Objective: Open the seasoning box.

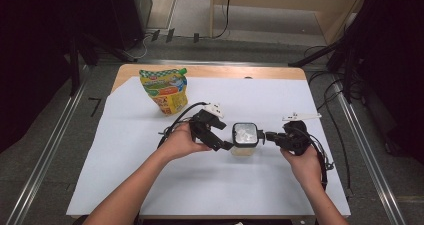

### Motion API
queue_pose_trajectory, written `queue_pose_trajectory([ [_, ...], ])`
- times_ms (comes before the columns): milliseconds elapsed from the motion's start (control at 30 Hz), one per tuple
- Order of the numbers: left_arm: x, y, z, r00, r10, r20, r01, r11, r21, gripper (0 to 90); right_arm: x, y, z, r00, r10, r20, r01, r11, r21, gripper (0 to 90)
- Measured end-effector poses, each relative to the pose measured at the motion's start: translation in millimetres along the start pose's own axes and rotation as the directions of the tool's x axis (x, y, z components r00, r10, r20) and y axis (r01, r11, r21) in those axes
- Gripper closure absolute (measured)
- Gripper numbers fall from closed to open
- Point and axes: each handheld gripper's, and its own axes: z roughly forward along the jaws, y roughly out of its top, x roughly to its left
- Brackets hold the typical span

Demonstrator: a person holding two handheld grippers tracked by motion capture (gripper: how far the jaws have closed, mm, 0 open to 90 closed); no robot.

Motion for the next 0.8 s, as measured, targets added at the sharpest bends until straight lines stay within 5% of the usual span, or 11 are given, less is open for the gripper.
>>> queue_pose_trajectory([
  [300, 4.2, 6.8, 23.9, 0.9977, 0.067, 0.007, -0.067, 0.9965, 0.050, 17.5, 1.5, -2.8, 5.4, 0.9991, -0.030, 0.029, 0.031, 0.999, -0.020, 90.0],
  [500, 7.2, 8.8, 33.8, 0.9978, 0.061, 0.025, -0.062, 0.9979, 0.018, 15.5, 0.6, -2.4, 6.8, 0.9993, -0.025, 0.029, 0.025, 0.999, -0.023, 90.0],
  [667, 5.7, 12.8, 35.5, 0.9943, 0.106, 0.013, -0.106, 0.9943, 0.012, 14.9, 0.9, -2.5, 8.2, 0.9992, -0.021, 0.034, 0.022, 0.999, -0.028, 90.0],
  [800, 4.1, 17.4, 32.4, 0.9945, 0.104, 0.005, -0.105, 0.9945, 0.008, 15.3, 1.5, -2.1, 8.3, 0.9992, -0.019, 0.036, 0.020, 0.999, -0.027, 90.0],
])
